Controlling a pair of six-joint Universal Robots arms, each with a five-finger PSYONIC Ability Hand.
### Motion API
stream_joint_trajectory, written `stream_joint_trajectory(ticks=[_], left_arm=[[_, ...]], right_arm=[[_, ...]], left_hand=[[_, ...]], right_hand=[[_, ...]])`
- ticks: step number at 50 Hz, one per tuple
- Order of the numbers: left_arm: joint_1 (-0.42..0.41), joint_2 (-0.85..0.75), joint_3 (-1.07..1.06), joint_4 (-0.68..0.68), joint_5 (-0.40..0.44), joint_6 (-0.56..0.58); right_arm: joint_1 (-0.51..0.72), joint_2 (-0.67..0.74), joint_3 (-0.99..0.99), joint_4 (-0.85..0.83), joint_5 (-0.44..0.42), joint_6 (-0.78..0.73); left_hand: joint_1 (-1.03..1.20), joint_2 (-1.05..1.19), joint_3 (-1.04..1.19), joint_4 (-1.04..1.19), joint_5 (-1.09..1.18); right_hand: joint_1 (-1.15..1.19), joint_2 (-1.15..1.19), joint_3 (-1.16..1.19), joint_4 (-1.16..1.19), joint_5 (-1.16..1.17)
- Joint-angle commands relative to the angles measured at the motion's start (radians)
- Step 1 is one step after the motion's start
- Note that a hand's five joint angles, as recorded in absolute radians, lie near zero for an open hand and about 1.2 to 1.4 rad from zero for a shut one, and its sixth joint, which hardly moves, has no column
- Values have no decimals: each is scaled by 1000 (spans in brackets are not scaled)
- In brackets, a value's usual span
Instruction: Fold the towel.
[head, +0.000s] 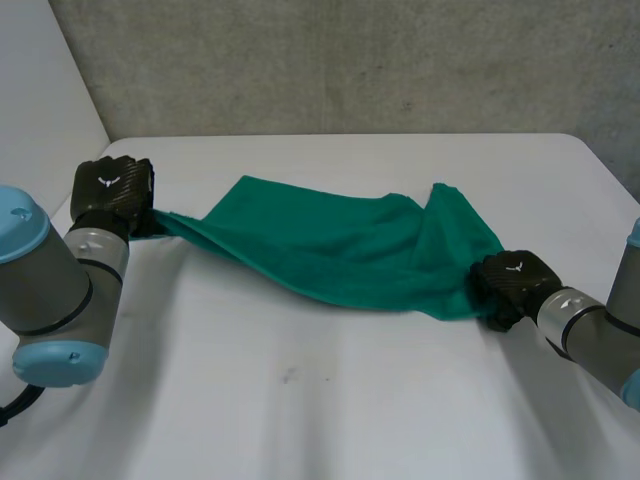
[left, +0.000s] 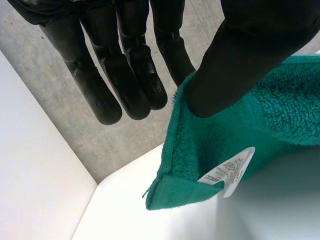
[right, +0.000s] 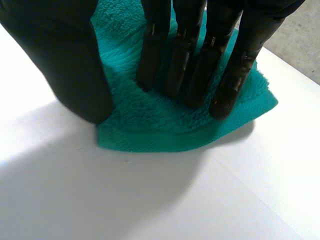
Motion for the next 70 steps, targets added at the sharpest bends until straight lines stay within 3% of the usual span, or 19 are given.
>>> stream_joint_trajectory(ticks=[1, 10, 15, 19, 28, 36, 41, 48, 53, 56, 61, 63, 67, 70], left_arm=[[-2, -1, 0, 0, 0, 0], [-5, 2, -3, -6, -3, 3], [-8, 60, -37, -52, 5, 12], [5, 160, -55, -144, 11, 47], [66, 431, -179, -455, 29, 293], [72, 487, -313, -488, 95, 353], [71, 378, -314, -476, 105, 353], [55, 177, -209, -420, 101, 354], [40, 59, -54, -376, 100, 354], [17, -9, 145, -351, 92, 347], [-25, -18, 402, -312, 33, 293], [-31, -4, 474, -208, -39, 212], [-23, 59, 483, -16, -96, 80], [-20, 88, 471, 25, -90, 57]], right_arm=[[-3, 8, -27, 0, -3, 5], [-10, -23, -79, 35, 2, 18], [-46, -172, -93, 177, -3, 0], [-89, -278, -132, 363, -11, -66], [-171, -449, -92, 719, 3, -414], [-162, -474, 17, 788, 6, -523], [-155, -421, 34, 784, 14, -525], [-110, -286, -33, 712, 103, -511], [-35, -169, -214, 630, 193, -470], [6, -129, -410, 592, 222, -388], [36, -126, -706, 439, 230, -207], [37, -137, -768, 280, 232, -102], [36, -253, -715, 31, 225, 7], [28, -319, -640, -5, 206, 12]], left_hand=[[257, 197, 203, 201, 256], [257, 197, 203, 201, 256], [257, 197, 203, 201, 256], [257, 197, 203, 201, 256], [257, 197, 203, 201, 256], [257, 197, 203, 201, 256], [257, 197, 203, 201, 256], [257, 197, 203, 201, 256], [257, 197, 203, 201, 256], [257, 197, 203, 201, 256], [257, 197, 203, 201, 256], [257, 197, 203, 201, 256], [257, 197, 203, 201, 256], [257, 197, 203, 201, 256]], right_hand=[[616, 485, 479, 477, 515], [616, 485, 479, 477, 515], [616, 485, 479, 477, 515], [616, 485, 479, 477, 515], [616, 485, 479, 477, 515], [616, 485, 479, 477, 515], [616, 485, 479, 477, 515], [616, 485, 479, 477, 515], [616, 485, 479, 477, 515], [616, 485, 479, 477, 515], [616, 485, 479, 477, 515], [616, 485, 479, 477, 515], [616, 485, 479, 477, 515], [616, 485, 479, 477, 515]])
